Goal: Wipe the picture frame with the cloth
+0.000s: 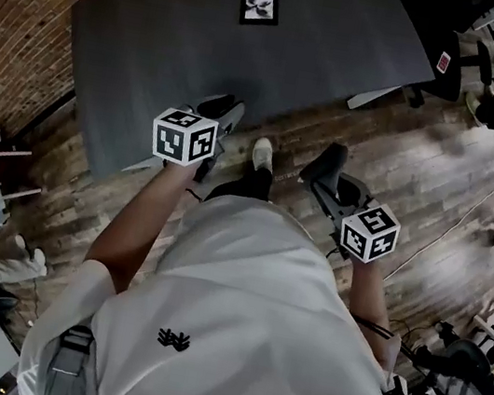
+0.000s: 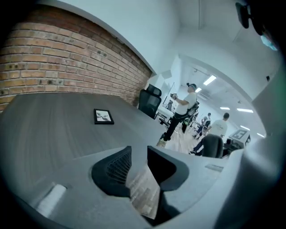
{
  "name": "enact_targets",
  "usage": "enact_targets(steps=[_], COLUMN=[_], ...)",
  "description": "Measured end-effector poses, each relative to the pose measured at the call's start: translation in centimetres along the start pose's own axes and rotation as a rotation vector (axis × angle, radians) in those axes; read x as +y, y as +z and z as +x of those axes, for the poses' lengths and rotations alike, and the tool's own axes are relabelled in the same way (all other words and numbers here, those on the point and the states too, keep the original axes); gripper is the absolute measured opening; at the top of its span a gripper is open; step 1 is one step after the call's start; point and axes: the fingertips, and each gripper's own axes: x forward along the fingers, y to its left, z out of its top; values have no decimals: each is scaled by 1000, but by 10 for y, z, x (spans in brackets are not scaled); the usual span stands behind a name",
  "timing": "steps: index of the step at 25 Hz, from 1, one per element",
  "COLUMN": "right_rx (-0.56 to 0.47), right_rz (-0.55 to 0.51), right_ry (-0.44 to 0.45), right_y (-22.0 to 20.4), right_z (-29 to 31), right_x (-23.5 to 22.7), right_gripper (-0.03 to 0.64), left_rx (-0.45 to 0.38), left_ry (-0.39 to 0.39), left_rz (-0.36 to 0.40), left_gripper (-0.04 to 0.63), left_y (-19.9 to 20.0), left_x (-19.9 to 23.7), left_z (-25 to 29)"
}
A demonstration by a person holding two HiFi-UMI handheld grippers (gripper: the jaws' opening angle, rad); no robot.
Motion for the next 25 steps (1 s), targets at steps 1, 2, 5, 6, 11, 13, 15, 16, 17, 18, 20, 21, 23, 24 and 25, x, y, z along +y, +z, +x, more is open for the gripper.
enact_targets(steps=[1,2,5,6,11,13,15,16,17,18,20,21,23,24,25], right_rx=[0,6,46,57,88,109,138,152,164,174,194,206,223,224,223], right_rz=[2,-1,-13,-5,16,7,-11,-19,-24,-27,-43,-63,-115,-136,-150], right_ry=[-4,-10,-52,-65,-69,-48,-23,-17,-14,-8,20,36,63,77,91], right_y=[16,31,61,67,104,114,120,123,125,128,133,136,148,156,165], right_z=[-2,-3,2,6,42,55,62,65,69,74,83,85,83,81,78], right_x=[-24,-45,-83,-90,-112,-115,-125,-133,-139,-142,-142,-144,-155,-165,-176], right_gripper=[148,149,149,149,149,149,149,149,149,149,149,149,149,149,149], left_rx=[-8,-17,-37,-37,-38,-25,-8,-4,-2,-2,-3,1,18,25,26], left_ry=[22,45,108,127,218,247,287,306,324,343,388,408,440,456,472], left_rz=[-11,-18,-52,-74,-154,-179,-197,-201,-202,-203,-210,-217,-236,-242,-240], left_gripper=[100,100,101,101,101,104,106,106,107,107,110,110,110,110,110], left_y=[19,37,70,75,104,107,104,104,105,107,106,103,93,89,86], left_x=[12,25,74,93,183,208,226,235,244,254,272,277,281,281,281], left_z=[26,49,90,99,149,169,191,200,206,208,202,200,203,207,210])
